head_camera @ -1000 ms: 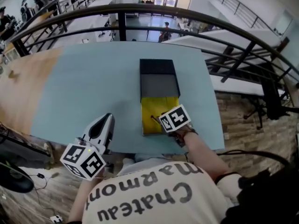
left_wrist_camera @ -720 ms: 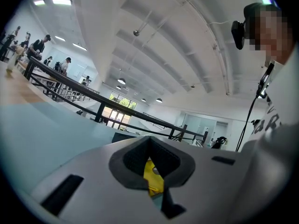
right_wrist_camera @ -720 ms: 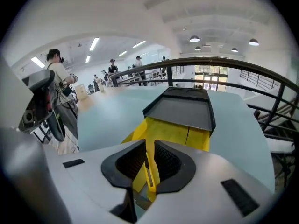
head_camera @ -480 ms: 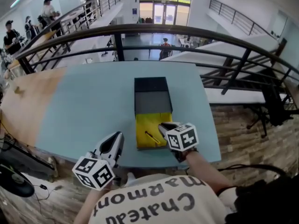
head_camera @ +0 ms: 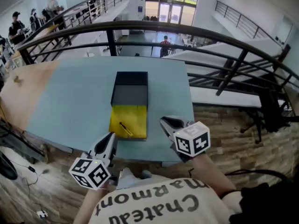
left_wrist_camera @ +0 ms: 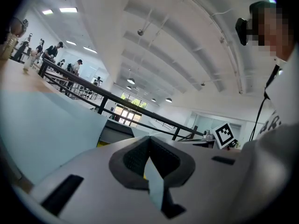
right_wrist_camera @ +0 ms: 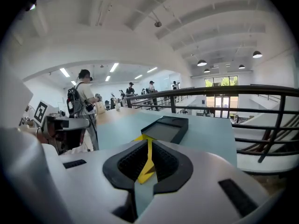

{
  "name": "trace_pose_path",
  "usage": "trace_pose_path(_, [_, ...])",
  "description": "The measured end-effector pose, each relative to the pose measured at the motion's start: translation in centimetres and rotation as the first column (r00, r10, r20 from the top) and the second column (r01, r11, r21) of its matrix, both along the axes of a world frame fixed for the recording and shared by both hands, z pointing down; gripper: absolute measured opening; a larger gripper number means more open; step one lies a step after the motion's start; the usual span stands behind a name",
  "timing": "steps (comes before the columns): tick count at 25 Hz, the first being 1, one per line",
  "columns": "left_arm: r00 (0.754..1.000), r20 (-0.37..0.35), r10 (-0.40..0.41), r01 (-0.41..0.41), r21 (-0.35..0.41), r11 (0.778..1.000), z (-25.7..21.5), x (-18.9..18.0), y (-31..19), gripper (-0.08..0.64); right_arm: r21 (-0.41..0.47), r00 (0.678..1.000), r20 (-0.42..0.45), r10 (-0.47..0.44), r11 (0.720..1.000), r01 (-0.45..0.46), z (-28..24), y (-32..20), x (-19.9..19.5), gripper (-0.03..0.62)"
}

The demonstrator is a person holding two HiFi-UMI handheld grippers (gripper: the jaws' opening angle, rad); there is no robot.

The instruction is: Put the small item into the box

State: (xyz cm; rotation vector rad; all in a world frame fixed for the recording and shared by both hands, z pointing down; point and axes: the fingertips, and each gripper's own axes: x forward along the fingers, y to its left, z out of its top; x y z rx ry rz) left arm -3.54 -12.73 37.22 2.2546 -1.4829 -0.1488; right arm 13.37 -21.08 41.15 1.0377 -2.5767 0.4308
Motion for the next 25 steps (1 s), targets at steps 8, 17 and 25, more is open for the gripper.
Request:
trace_pose_path(8, [0.999, -0.009, -0.048, 0.048, -0.032, 0.998, 3.2, 8.4, 4.6, 0.002, -0.042, 0.994, -0.058, -0.09, 0.995, 0.088, 4.5, 4.5, 7.2, 0.052])
trace_pose_path(17, [0.994, -0.001, -0.113, 0.113, -0.058, 0.992, 3.6, 12.0, 8.1, 0.002, -0.065, 0.988, -0.049, -0.145, 0.988, 0.141, 5.2, 6.7, 10.3, 0.052])
trace_pose_path(25, [0.991, 0.017, -0.134, 0.135, -0.077, 0.988, 3.6, 12.6, 8.8, 0.003, -0.084, 0.984, -0.046, -0.17, 0.983, 0.166, 5.8, 7.1, 10.3, 0.052])
